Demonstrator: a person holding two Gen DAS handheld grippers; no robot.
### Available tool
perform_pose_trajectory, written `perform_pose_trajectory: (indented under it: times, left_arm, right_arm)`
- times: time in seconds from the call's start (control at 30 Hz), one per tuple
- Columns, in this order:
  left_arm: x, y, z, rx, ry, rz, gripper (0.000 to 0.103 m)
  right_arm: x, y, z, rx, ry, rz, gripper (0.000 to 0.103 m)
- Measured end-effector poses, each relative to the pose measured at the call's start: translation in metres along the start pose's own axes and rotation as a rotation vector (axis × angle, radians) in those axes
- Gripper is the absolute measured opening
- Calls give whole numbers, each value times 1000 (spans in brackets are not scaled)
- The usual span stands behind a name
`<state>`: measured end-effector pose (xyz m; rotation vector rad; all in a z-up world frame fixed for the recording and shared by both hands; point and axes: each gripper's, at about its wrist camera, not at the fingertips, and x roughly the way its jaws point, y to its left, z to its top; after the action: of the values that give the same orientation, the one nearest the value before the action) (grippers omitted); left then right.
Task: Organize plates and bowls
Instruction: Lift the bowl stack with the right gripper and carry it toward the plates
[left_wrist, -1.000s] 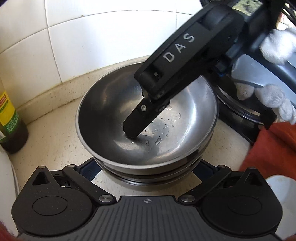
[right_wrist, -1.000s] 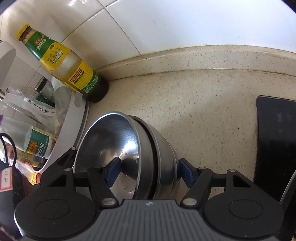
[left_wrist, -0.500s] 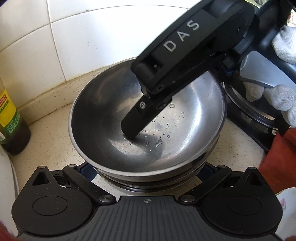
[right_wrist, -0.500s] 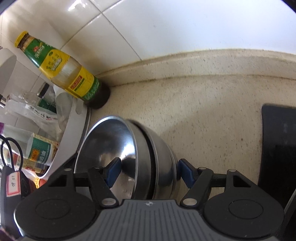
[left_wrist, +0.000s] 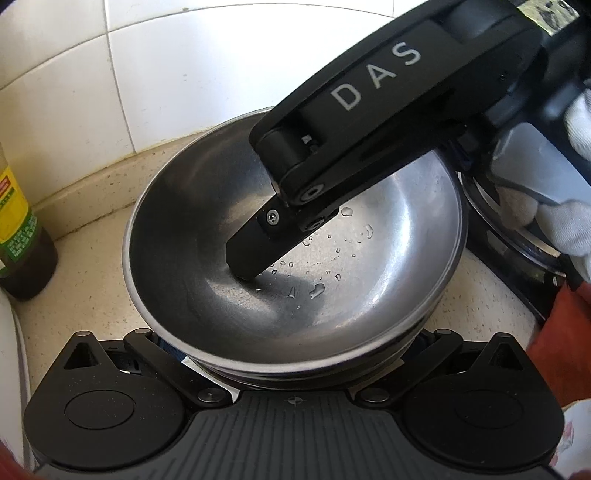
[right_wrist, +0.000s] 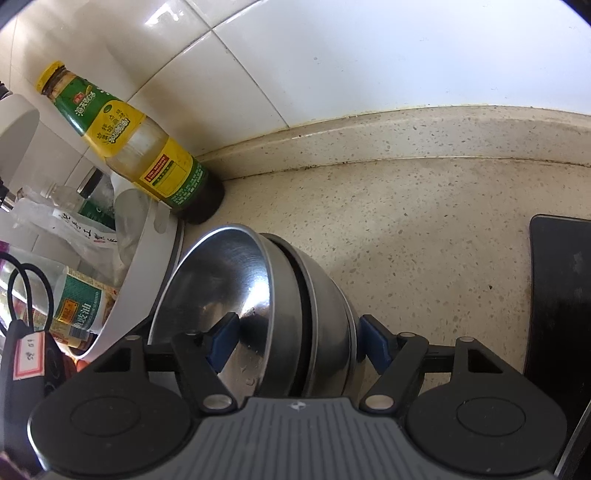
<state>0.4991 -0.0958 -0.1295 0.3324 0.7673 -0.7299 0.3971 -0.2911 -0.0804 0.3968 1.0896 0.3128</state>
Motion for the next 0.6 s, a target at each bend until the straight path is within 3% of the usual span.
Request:
perform_pose_trajectory:
  times: [0.6]
  left_arm:
    - [-17, -12, 0, -36, -12, 65, 103]
  right_arm:
    - [-9, 11, 5, -15, -46, 8, 68]
